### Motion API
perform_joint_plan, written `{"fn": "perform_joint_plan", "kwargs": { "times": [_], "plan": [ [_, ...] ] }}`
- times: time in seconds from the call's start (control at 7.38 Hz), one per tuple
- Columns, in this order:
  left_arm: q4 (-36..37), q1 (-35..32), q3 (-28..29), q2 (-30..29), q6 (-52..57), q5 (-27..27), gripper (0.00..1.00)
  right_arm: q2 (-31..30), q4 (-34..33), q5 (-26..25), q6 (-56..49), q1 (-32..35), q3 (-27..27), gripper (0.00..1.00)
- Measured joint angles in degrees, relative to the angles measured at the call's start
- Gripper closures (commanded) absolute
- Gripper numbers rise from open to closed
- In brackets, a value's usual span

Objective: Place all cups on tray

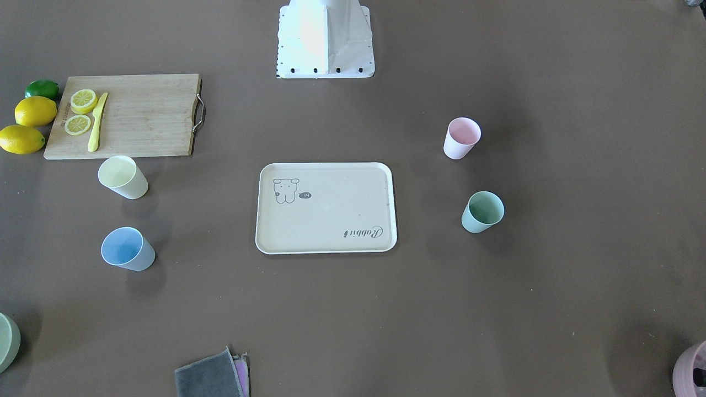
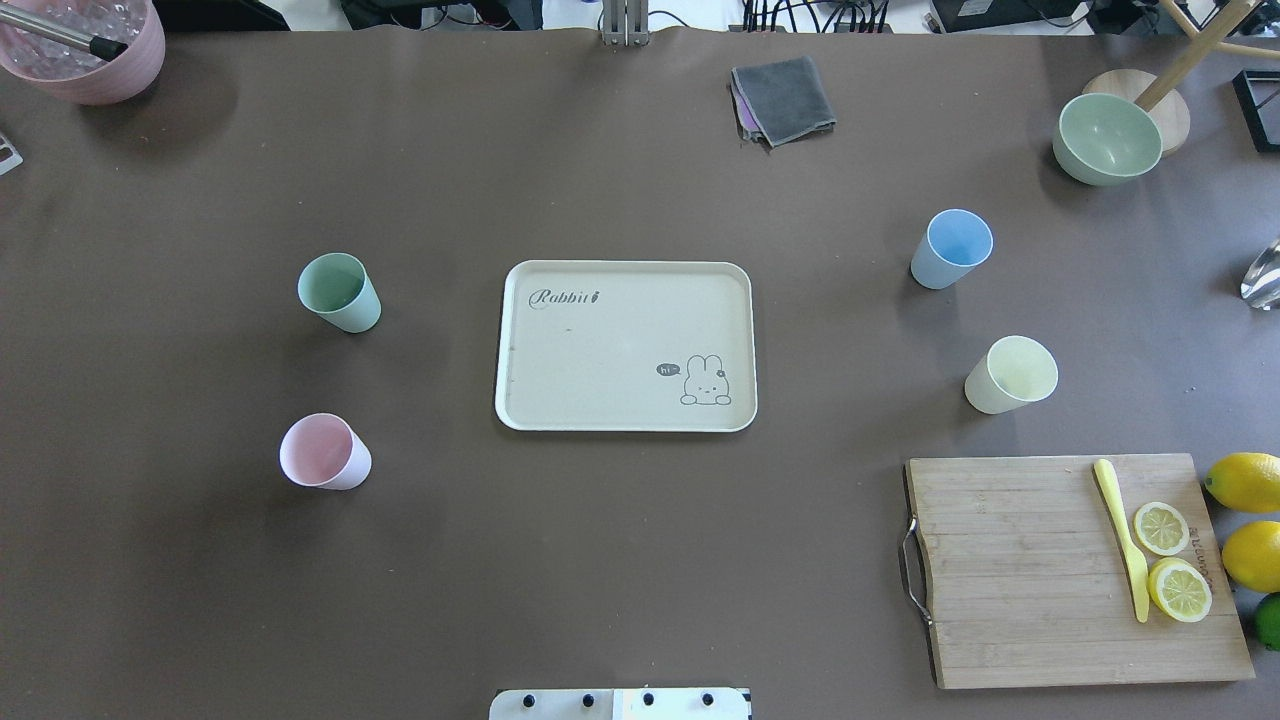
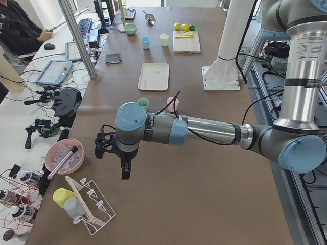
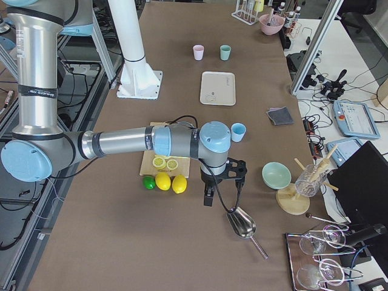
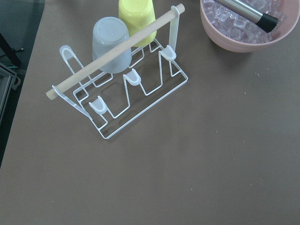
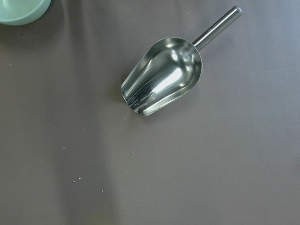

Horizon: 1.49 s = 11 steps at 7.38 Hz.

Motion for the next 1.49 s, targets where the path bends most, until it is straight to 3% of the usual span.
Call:
{"fn": "perform_joint_plan", "kwargs": {
  "times": [1.22,1.49],
  "plan": [
    [-0.2,2.5,-0.3,0.0,0.1,-0.1,0.02,0.3,0.0,0.8,0.2,0.0,0.2,0.00],
    [-3.2,3.0,-0.6,0.4,0.4,-1.7,0.02,0.4,0.1,1.0,0.1,0.0,0.3,0.00]
  ]
}}
